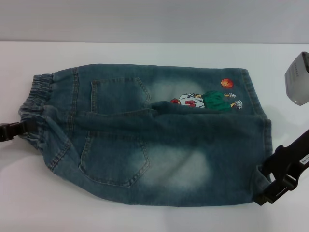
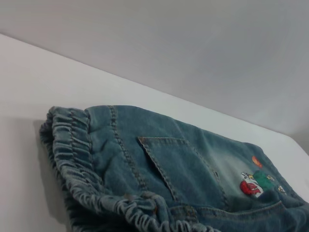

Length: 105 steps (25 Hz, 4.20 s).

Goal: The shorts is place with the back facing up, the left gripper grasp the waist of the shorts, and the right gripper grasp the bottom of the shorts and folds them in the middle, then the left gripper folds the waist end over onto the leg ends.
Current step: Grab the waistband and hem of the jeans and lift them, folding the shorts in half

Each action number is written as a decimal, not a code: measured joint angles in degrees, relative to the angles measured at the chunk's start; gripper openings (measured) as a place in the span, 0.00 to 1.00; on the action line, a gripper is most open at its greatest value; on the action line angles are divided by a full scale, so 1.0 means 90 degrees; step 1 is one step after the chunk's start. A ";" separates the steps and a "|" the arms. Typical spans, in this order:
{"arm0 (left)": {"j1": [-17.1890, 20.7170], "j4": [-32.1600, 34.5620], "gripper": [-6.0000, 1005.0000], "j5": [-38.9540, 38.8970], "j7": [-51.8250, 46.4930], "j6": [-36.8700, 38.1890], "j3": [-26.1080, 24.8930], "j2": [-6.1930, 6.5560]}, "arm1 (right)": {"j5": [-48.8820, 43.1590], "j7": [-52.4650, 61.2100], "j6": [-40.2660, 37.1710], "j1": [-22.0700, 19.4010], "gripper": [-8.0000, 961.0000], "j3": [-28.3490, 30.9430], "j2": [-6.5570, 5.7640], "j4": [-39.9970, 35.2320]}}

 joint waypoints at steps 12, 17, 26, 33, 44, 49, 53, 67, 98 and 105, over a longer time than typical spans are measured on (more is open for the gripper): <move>-0.0005 0.0022 0.15 0.0000 0.0010 -0.0003 -0.0031 0.0042 | 0.0004 -0.0005 0.0019 0.0041 0.73 -0.0006 0.0079 -0.0014; -0.0006 0.0029 0.15 -0.0001 0.0018 -0.0016 -0.0031 0.0056 | -0.0003 -0.0003 0.0037 0.0009 0.50 0.0001 0.0079 -0.0161; -0.0028 0.0030 0.16 -0.0013 0.0073 -0.0040 -0.0035 0.0050 | -0.0025 -0.0004 0.0018 0.0006 0.29 -0.0058 0.0067 -0.0187; -0.0048 0.0038 0.16 -0.0042 0.0162 -0.0044 -0.0084 0.0005 | -0.0066 0.0005 -0.0113 -0.0011 0.07 -0.0048 0.0041 -0.0188; -0.0088 0.0070 0.17 -0.0044 0.0184 0.0113 -0.0589 0.0085 | 0.0618 -0.0635 -0.0826 -0.0886 0.01 0.0410 0.0321 -0.1819; -0.0010 0.0205 0.17 -0.0048 0.0177 0.0400 -0.1065 0.0101 | 0.1221 -0.1260 -0.0798 -0.1137 0.01 0.1296 0.0317 -0.2017; 0.0057 0.0207 0.17 -0.0050 0.0177 0.0492 -0.1305 0.0117 | 0.1621 -0.1711 -0.0672 -0.1224 0.01 0.1967 0.0297 -0.2003; -0.0071 0.0216 0.18 -0.0059 0.0176 0.0195 -0.1666 0.0022 | 0.2143 -0.2120 0.1549 -0.1322 0.01 0.2785 0.0471 -0.1523; -0.0606 0.0137 0.20 -0.0010 0.0707 -0.1576 -0.1613 -0.0548 | 0.2947 -0.2951 0.4097 -0.0864 0.01 0.2557 0.0662 0.0254; -0.0855 0.0136 0.20 -0.0012 0.0762 -0.1867 -0.1613 -0.0601 | 0.2965 -0.2984 0.4579 -0.0708 0.01 0.2555 0.0684 0.0474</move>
